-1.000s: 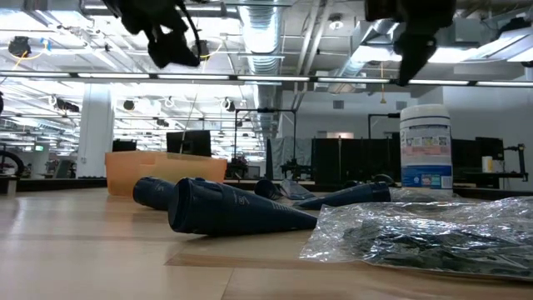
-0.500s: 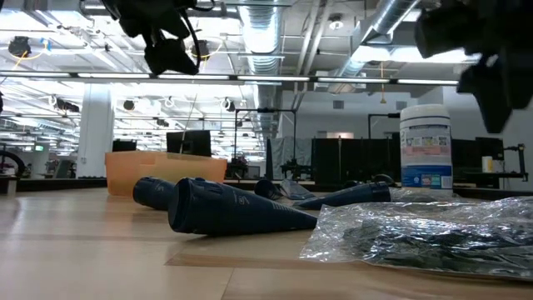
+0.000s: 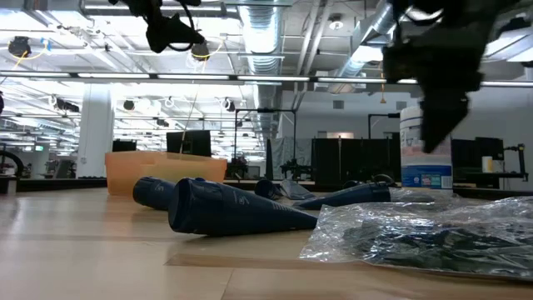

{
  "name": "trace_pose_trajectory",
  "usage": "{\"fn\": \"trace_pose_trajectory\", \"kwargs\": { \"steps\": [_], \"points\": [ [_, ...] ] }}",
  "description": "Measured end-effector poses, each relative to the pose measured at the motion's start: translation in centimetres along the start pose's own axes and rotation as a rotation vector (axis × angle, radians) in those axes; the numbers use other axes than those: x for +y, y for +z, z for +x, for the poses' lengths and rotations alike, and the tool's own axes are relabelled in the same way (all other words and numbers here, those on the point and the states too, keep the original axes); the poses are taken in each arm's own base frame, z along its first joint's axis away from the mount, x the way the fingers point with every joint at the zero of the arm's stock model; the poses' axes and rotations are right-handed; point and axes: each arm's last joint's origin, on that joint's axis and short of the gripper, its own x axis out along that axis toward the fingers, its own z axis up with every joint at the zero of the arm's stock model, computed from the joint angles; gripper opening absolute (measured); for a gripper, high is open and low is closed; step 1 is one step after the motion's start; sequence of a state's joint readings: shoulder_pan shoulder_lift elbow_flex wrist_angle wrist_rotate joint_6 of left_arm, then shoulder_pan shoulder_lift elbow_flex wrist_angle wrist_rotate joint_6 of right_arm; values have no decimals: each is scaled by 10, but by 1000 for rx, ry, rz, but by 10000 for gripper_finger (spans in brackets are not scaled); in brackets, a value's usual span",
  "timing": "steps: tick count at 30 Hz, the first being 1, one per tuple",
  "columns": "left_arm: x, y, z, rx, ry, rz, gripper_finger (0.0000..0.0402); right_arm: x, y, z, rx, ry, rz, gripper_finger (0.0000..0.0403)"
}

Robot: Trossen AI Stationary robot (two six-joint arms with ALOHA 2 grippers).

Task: Pick & Place Travel size toiletries
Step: Put the black hairbrush into the transparent bin

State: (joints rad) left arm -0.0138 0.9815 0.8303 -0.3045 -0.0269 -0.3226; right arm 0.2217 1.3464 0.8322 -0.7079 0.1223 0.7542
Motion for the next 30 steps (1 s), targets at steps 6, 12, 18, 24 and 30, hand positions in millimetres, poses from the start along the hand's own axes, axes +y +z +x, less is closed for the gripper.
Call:
{"fn": "trace_pose_trajectory", "kwargs": {
  "steps": [6,12,18,24,30],
  "points": [
    [0,1,-4,-16,-2,-6,301,-23,16,2,-11,-62,69,282],
    [0,1,-3,-11,0,-20,301,-61,25,3,24,-237,456,281],
    [0,1,-3,-12,0,-20,301,-90,31,1,39,-319,699,281],
    [0,1,-3,-14,6,-20,301,-110,34,9,46,-352,767,281],
    [0,1,-3,-15,7,-20,301,-124,16,39,129,-381,816,281]
  ]
}}
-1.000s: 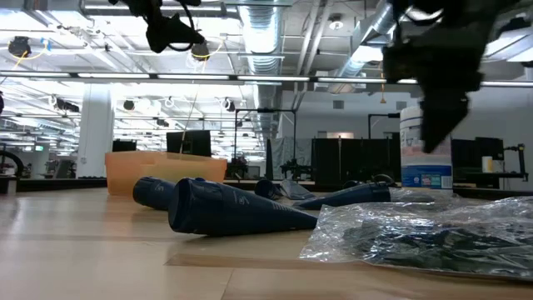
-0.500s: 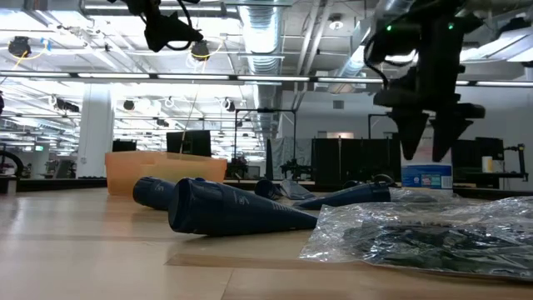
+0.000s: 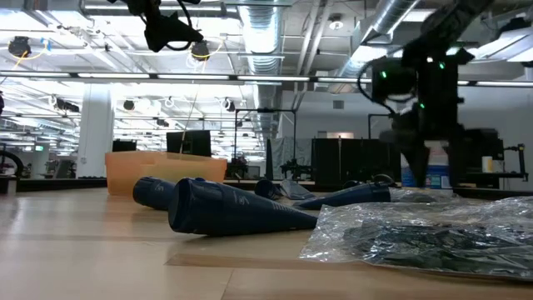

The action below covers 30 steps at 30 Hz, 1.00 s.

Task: Pick & Place Travel size toiletries
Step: Put the black hairbrush into the transparent bin

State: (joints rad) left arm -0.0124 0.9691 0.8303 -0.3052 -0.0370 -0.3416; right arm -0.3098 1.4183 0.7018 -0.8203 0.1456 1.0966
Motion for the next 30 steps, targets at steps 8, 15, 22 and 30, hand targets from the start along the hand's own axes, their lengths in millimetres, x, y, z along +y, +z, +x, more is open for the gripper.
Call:
{"fn": "trace_pose_trajectory", "kwargs": {
  "steps": [8,15,22,30],
  "points": [
    [0,1,0,-8,7,-1,301,5,6,18,41,62,-7,272],
    [0,1,0,-11,7,-1,301,7,7,19,40,94,-6,177],
    [0,1,0,-12,6,-1,301,7,7,18,29,93,-17,65],
    [1,2,0,-29,22,-2,301,4,8,10,6,135,-25,4]
  ]
}}
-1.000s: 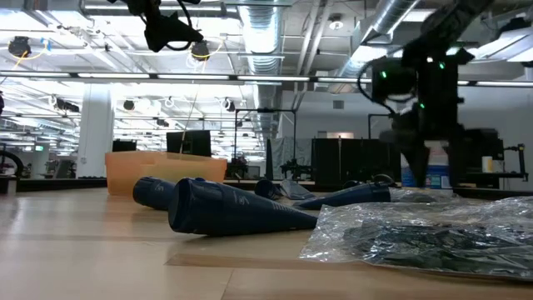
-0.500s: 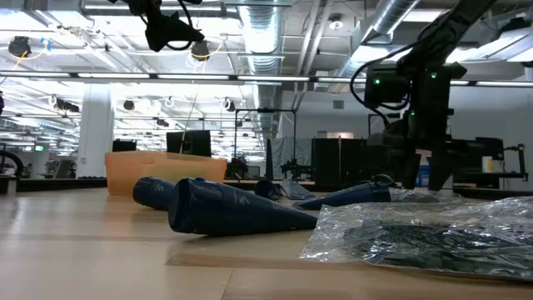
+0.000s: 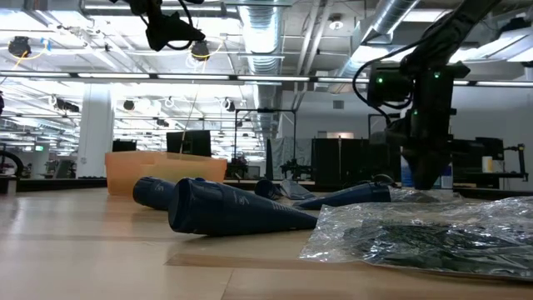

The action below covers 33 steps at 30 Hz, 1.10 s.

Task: Pick & Place Travel size toiletries
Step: Put the black hairbrush into the transparent bin

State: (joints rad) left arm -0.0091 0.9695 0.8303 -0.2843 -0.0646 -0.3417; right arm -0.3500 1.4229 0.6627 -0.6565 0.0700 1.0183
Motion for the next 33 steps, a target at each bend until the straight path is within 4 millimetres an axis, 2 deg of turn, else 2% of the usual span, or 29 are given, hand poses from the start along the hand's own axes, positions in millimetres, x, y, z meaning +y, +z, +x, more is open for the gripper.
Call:
{"fn": "trace_pose_trajectory", "kwargs": {
  "steps": [8,14,18,26,33],
  "points": [
    [2,13,-1,-139,17,-73,301,-1,0,-20,-53,97,8,2],
    [21,27,8,-248,61,-252,301,11,7,-52,-138,212,-7,0],
    [38,29,22,-248,87,-367,301,28,15,-83,-239,286,-56,0],
    [63,34,61,-252,-57,-481,301,56,28,-137,-375,420,-172,0],
    [76,27,98,-258,-92,-555,301,63,31,-160,-433,472,-208,0]
  ]
}}
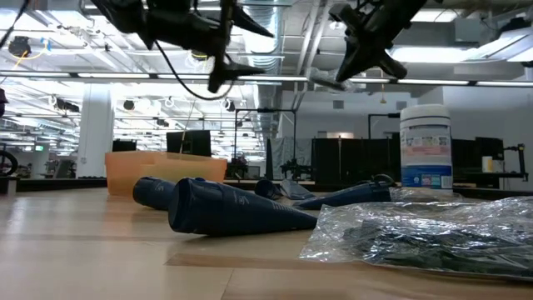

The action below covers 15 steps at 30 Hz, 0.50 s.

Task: Pick & Place Travel size toiletries
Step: Put the black hairbrush into the transparent bin

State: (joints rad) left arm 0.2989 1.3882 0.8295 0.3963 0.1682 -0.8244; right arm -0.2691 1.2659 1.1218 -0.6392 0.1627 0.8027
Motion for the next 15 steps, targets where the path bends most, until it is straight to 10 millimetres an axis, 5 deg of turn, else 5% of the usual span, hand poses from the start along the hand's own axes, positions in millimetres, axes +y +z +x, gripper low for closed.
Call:
{"fn": "trace_pose_trajectory", "kwargs": {
  "steps": [15],
  "points": [
    [7,0,37,-53,-98,-26,301,9,-8,-2,21,26,-30,0]
  ]
}}
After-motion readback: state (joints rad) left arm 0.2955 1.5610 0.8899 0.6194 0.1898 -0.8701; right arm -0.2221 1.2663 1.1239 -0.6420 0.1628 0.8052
